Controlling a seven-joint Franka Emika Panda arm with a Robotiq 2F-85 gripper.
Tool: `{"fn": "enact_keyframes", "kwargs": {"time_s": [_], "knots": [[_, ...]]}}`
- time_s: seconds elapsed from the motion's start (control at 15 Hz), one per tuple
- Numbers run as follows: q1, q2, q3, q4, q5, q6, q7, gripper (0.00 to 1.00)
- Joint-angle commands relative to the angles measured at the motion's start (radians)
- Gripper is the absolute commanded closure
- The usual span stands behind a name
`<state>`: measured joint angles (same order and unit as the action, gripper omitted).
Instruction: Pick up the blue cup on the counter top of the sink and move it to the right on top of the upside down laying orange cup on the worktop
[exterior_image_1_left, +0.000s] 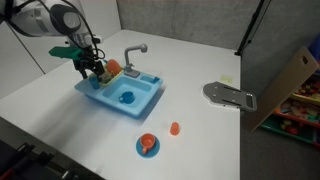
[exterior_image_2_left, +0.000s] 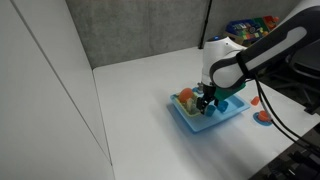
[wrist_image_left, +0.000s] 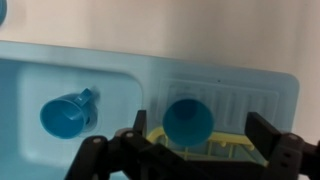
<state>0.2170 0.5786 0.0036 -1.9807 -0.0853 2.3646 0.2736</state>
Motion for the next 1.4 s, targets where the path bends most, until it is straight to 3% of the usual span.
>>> {"fn": "enact_keyframes", "kwargs": {"time_s": [0.0,0.07,0.53,1.33], "knots": [[0.003,-0.017,-0.005,-0.008,-0.015,-0.026,0.008,0.23],[0.003,-0.017,-0.005,-0.007,-0.015,-0.028,0.007,0.26],[-0.005,-0.064,-0.014,-0.024,-0.013,-0.05,0.011,0.81],[-0.106,-0.227,-0.073,-0.034,-0.02,-0.196,0.02,0.83]]}}
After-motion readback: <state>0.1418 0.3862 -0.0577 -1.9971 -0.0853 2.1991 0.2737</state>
